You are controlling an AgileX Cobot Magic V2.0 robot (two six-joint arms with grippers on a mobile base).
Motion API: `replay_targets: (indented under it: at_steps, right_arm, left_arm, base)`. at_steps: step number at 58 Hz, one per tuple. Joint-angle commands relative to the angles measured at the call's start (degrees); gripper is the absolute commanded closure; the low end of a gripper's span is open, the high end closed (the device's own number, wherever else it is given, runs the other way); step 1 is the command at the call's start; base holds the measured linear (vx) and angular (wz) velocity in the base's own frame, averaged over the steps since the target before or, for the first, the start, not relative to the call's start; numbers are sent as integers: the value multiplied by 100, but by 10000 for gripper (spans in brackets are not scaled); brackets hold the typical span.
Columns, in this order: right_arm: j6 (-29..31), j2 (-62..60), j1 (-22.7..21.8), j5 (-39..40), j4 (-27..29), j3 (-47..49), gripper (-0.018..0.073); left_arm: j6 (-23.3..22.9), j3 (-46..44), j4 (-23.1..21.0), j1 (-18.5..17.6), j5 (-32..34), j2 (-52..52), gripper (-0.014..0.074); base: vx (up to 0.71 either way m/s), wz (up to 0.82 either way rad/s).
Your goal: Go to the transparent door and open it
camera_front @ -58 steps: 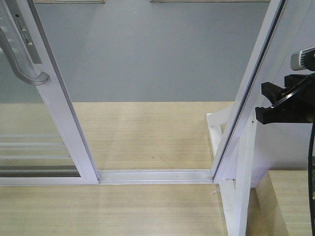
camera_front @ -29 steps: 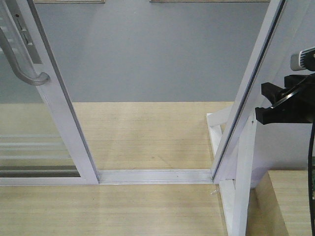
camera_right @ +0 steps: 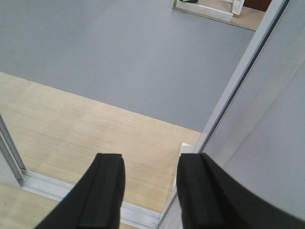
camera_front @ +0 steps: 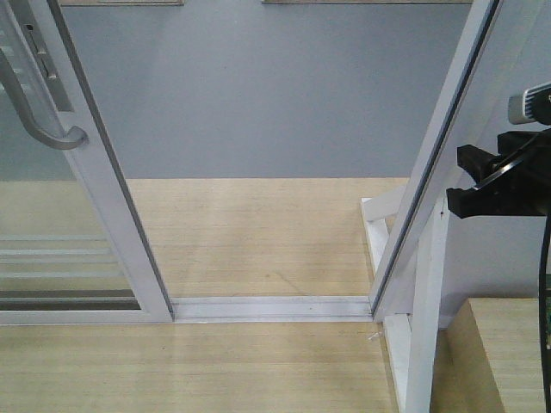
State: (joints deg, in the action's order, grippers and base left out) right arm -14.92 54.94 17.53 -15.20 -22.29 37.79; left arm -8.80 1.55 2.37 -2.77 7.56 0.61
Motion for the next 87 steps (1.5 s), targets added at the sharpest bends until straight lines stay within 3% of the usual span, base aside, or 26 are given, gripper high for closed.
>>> replay_targets:
  at_steps: [1,29,38,43,56,59,67,84,87]
  right_arm:
    - [16,-82,-30,390,-66,168,216]
    - [16,-92,-30,389,-56,117,216]
    - [151,-880,-43,214,-72,-153,255]
    - [392,-1463,-344,216,39,-525,310]
    - [445,-3336,-1777,230,575,-1614,562]
    - [445,-3766,-1942,235,568,-1822,573]
    - [416,-4658,-2013,322,644,-2429,570]
    - [430,-5639,-2013,1406,1225,-4059,567]
    - [531,-5631,-2013,1123,1479,-4020,567]
  left_arm:
    - [-63,177,-46,-29,437,77,599]
    - [-63,177,-46,-29,437,77,599]
    - [-63,177,-46,-29,437,77,599]
    - [-63,177,-46,-29,437,77,599]
    - [-63,177,-46,-29,437,77,599]
    - [-63,177,-46,-29,437,77,599]
    - [-63,177,-46,-29,437,77,599]
    - [-63,177,-46,-29,437,77,599]
    - [-63,177,-46,-29,437,77,599]
  base:
    - [0,0]
    - [0,0]
    - [0,0]
    - [0,0]
    - [0,0]
    - [0,0]
    - [0,0]
    - [0,0]
    - [0,0]
